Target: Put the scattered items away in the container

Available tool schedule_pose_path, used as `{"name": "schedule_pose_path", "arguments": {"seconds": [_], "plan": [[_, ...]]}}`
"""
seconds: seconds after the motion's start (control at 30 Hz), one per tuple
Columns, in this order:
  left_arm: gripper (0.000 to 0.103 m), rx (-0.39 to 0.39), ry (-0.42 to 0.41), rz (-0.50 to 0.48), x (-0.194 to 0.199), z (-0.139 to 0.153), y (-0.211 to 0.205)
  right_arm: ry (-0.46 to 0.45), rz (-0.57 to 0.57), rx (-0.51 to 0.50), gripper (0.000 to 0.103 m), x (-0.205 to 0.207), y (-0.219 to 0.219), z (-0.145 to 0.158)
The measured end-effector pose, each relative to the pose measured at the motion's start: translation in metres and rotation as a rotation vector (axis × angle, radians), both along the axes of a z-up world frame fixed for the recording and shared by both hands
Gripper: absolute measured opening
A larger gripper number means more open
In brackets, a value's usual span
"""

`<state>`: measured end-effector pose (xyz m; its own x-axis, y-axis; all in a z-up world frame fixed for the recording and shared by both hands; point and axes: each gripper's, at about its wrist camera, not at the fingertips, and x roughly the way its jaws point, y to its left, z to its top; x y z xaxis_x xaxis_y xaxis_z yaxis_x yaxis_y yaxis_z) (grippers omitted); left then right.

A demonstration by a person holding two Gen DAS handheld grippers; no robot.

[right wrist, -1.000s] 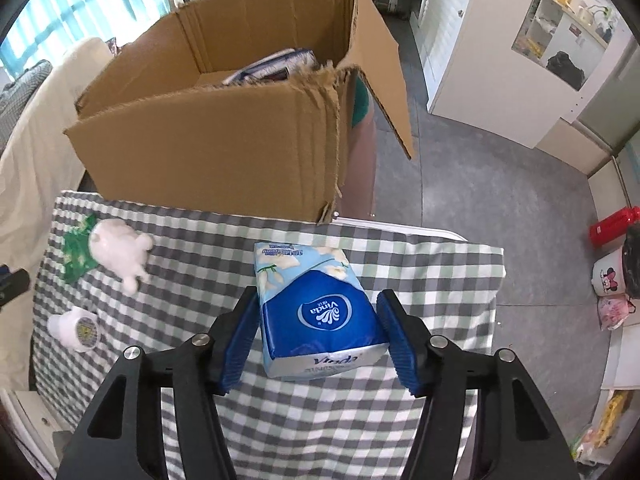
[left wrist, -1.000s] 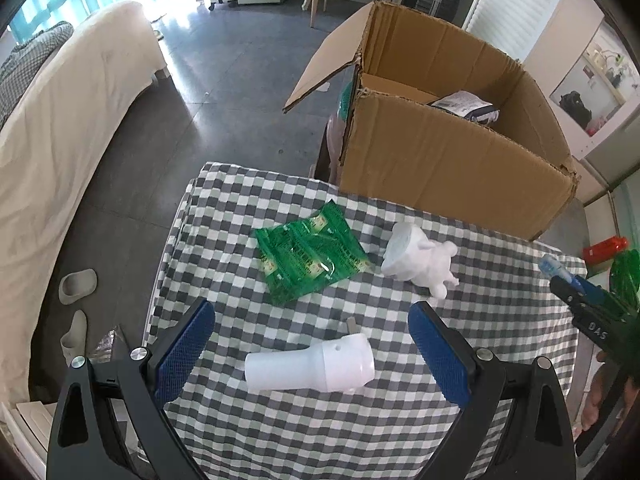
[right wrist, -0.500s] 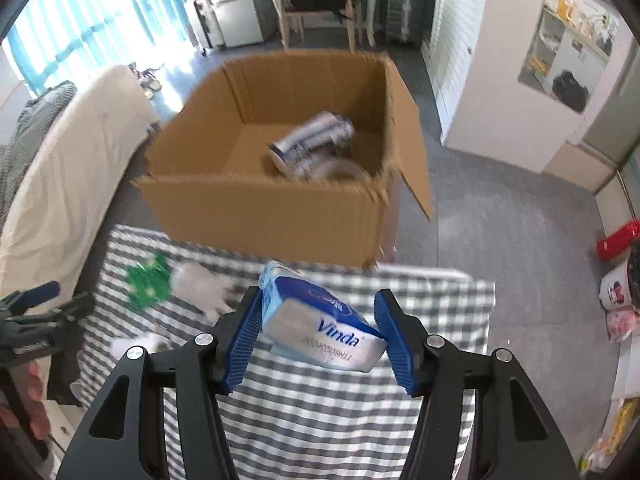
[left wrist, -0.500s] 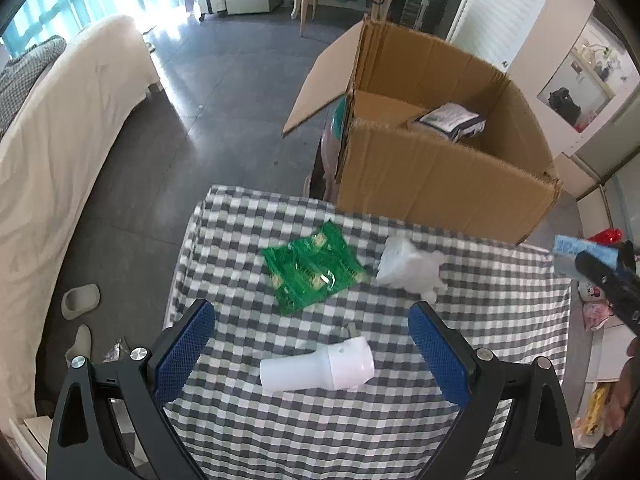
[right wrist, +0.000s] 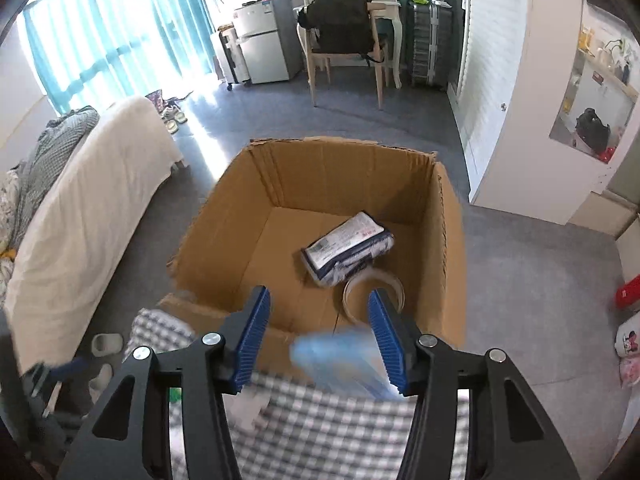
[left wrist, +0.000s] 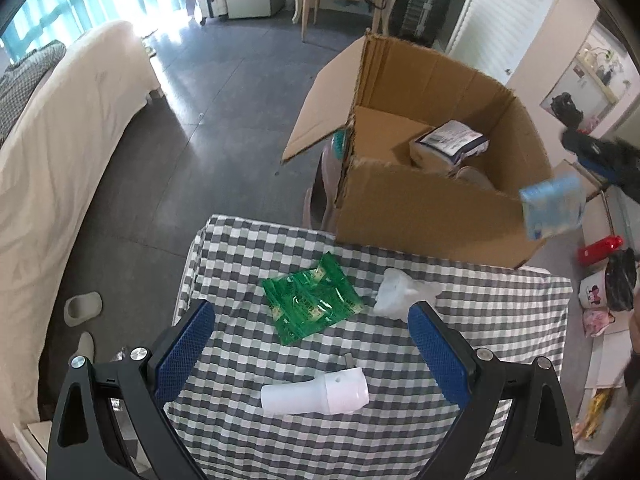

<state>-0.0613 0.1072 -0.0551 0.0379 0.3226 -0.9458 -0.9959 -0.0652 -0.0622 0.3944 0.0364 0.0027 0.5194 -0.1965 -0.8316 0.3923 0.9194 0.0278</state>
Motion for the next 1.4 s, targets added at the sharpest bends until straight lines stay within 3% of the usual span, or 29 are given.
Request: {"name": "schedule_pose_path", "arguments": {"seconds": [0.07,0.13,0.4,0.53,0.6,0.87,1.13,1.4], "plan": [[0.100,-0.021,0.010,0.011,0.000,-0.010,0.000,0.015,-0.015,-0.004,0.052,0.010,-0.008,-0.010],[0.100,-0.041,0.010,0.021,-0.002,-0.018,0.000,0.000,-0.112,0.002,0.052,0.008,-0.014,-0.010],[0.100,-0.063,-0.003,0.026,0.001,-0.030,0.006,0.046,-0.134,0.021,0.053,-0.031,-0.016,-0.012],[0.100,-0.049,-0.006,0.000,0.009,-0.027,0.011,0.063,-0.167,0.049,0.081,-0.062,0.000,-0.020],[0.100,-0.041,-0.007,-0.012,0.013,-0.027,0.012,0.083,-0.178,0.077,0.086,-0.073,0.010,-0.034],[0.100,-0.062,0.016,-0.073,0.024,-0.045,-0.002,0.173,-0.272,0.127,0.086,-0.091,0.023,-0.100],[0.100,-0.106,0.032,-0.080,0.011,-0.070,-0.022,0.239,-0.369,0.073,0.086,-0.087,0.010,-0.151],[0.100,-0.116,0.033,-0.079,0.010,-0.077,-0.026,0.294,-0.376,0.047,0.087,-0.081,0.012,-0.173]]}}
